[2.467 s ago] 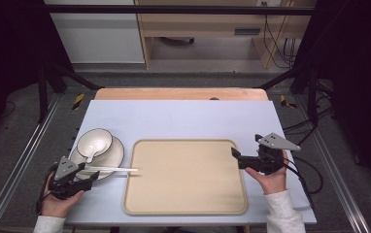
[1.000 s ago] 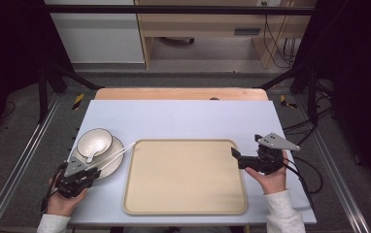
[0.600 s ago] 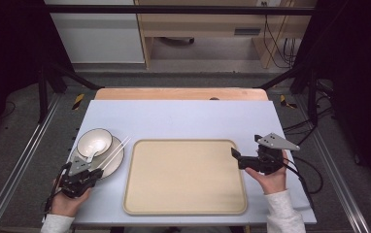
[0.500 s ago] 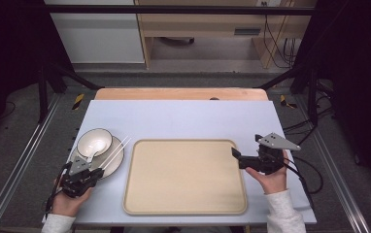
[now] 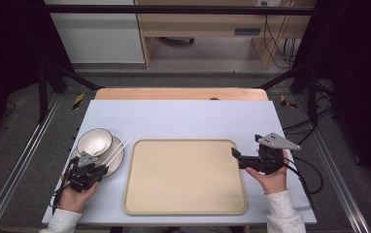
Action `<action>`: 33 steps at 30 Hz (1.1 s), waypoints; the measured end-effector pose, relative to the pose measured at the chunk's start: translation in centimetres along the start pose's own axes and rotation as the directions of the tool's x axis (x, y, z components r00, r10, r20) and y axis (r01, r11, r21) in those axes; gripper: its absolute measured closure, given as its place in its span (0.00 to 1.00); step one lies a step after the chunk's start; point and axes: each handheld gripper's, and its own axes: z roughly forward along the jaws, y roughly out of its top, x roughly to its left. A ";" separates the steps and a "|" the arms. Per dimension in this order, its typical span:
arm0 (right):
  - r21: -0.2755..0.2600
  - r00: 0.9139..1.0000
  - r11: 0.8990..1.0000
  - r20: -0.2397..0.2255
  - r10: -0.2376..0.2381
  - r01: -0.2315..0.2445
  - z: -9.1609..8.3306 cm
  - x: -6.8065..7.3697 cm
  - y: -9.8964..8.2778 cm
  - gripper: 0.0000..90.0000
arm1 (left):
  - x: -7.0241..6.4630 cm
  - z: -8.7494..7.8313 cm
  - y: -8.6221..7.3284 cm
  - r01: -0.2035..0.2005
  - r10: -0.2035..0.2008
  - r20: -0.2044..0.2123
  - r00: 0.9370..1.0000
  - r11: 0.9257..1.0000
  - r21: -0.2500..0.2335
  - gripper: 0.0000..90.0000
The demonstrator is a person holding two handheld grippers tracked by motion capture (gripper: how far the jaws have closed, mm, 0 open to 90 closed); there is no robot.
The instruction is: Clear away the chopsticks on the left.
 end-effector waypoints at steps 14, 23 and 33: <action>0.010 1.000 1.000 -0.004 0.002 -0.002 0.1 0.1 0.0 0.06 | -0.2 0.3 0.5 0.005 -0.005 -0.011 1.000 0.999 0.045 0.93; 0.007 1.000 1.000 -0.003 0.000 0.000 0.1 0.0 0.0 0.06 | -0.5 0.2 0.6 0.013 -0.012 -0.012 1.000 0.999 0.048 0.94; -0.005 1.000 1.000 0.003 0.004 -0.004 -0.4 -0.1 0.1 0.06 | -1.6 -1.6 1.1 0.039 -0.040 -0.020 0.999 0.999 -0.038 0.94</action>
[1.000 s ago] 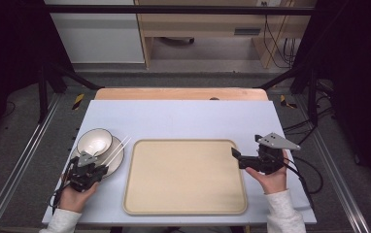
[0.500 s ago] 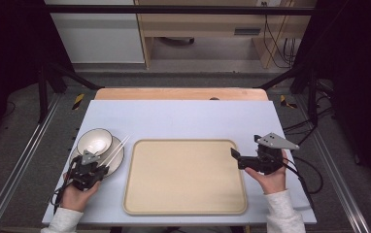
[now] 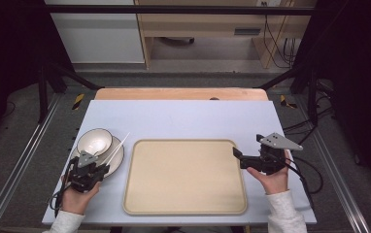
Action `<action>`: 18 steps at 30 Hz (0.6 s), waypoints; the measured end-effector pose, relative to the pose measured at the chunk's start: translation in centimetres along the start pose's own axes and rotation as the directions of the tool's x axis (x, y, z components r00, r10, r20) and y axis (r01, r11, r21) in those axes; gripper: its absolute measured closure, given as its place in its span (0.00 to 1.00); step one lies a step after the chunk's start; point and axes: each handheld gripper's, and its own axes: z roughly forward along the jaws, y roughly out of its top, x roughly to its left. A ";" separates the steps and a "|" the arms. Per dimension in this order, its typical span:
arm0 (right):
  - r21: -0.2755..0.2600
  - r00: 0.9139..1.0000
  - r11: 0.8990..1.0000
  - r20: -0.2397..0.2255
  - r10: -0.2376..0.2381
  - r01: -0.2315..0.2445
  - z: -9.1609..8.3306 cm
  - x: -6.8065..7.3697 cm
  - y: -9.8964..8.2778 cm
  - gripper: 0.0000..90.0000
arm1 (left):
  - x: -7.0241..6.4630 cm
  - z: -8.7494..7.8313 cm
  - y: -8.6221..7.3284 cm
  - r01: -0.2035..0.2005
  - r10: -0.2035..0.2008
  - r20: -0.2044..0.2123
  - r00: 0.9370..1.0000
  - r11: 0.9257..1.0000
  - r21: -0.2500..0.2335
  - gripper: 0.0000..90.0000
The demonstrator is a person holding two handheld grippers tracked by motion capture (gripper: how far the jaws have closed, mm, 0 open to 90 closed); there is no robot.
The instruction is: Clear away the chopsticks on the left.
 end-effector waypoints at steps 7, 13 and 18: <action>-0.010 1.000 1.000 0.004 0.006 -0.006 -0.2 -0.1 0.1 0.05 | -1.6 -1.0 0.2 0.043 -0.045 -0.012 0.999 0.996 -0.083 0.94; -0.012 1.000 1.000 0.002 0.009 -0.009 -0.2 0.0 0.1 0.05 | -2.6 -1.4 0.3 0.061 -0.063 -0.011 0.998 0.990 -0.125 0.94; -0.014 1.000 1.000 0.000 0.010 -0.010 -0.2 0.0 0.1 0.05 | -3.6 -1.7 0.3 0.069 -0.072 -0.015 0.997 0.987 -0.144 0.94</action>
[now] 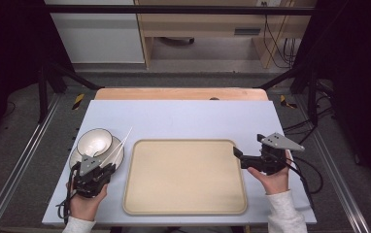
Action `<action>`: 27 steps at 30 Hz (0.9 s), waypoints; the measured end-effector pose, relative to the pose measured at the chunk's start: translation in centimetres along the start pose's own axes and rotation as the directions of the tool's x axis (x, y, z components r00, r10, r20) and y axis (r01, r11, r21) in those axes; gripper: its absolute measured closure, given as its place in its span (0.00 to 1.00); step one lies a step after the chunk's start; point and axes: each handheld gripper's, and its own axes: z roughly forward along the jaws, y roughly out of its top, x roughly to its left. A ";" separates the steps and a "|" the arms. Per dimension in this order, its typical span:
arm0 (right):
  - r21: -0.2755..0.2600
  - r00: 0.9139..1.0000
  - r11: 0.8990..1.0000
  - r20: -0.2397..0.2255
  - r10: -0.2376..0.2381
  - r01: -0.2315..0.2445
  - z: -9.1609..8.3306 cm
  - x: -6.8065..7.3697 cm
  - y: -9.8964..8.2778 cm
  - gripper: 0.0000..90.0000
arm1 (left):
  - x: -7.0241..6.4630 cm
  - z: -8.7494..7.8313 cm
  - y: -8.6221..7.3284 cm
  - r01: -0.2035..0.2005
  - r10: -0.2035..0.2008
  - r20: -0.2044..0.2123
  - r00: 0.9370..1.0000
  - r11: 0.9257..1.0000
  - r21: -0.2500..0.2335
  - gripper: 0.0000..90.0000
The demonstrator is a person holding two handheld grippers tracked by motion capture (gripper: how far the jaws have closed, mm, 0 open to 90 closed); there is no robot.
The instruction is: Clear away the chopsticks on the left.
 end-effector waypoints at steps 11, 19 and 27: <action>-0.003 1.000 1.000 0.007 0.001 -0.001 -0.1 0.1 0.0 0.05 | -2.8 0.3 0.3 0.021 -0.020 0.024 1.000 0.999 -0.026 0.94; -0.010 1.000 1.000 0.003 -0.003 0.003 -0.2 0.2 0.0 0.05 | -4.0 0.5 1.2 0.092 -0.092 0.007 0.996 0.994 -0.061 0.94; -0.015 1.000 1.000 -0.003 0.000 0.000 -0.2 0.2 0.1 0.06 | -5.1 1.0 1.0 0.146 -0.146 0.017 0.989 0.985 -0.086 0.94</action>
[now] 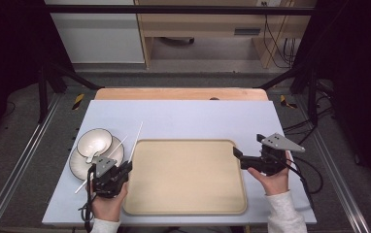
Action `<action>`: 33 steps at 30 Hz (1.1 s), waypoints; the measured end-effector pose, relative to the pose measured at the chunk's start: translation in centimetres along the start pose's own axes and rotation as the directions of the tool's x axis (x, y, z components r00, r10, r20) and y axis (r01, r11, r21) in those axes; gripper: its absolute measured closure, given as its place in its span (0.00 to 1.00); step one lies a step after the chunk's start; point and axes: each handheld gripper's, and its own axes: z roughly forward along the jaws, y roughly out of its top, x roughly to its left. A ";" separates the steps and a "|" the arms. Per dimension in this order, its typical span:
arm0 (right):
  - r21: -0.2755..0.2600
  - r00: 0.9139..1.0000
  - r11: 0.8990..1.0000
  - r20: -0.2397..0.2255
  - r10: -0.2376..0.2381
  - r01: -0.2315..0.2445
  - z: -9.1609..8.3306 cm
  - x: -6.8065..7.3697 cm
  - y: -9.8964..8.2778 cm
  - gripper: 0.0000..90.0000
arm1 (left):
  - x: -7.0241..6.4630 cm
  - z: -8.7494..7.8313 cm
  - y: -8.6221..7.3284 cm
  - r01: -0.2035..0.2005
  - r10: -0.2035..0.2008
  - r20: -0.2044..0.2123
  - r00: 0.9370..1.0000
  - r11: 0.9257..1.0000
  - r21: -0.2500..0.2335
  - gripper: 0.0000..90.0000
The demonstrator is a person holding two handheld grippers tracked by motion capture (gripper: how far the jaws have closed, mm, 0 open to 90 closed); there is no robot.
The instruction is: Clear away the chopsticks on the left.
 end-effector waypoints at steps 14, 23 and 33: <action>0.022 1.000 1.000 -0.007 -0.008 0.009 0.7 0.3 -0.3 0.06 | -1.0 1.5 -3.3 0.066 -0.066 -0.044 0.997 0.998 0.001 0.94; 0.035 1.000 0.999 -0.009 -0.014 0.014 1.0 0.5 -0.4 0.06 | -1.2 2.8 -4.4 0.092 -0.089 -0.072 0.993 0.995 0.030 0.94; 0.040 1.000 0.999 -0.008 -0.016 0.016 1.2 0.5 -0.5 0.06 | -1.2 3.8 -4.8 0.097 -0.090 -0.105 0.990 0.993 0.073 0.94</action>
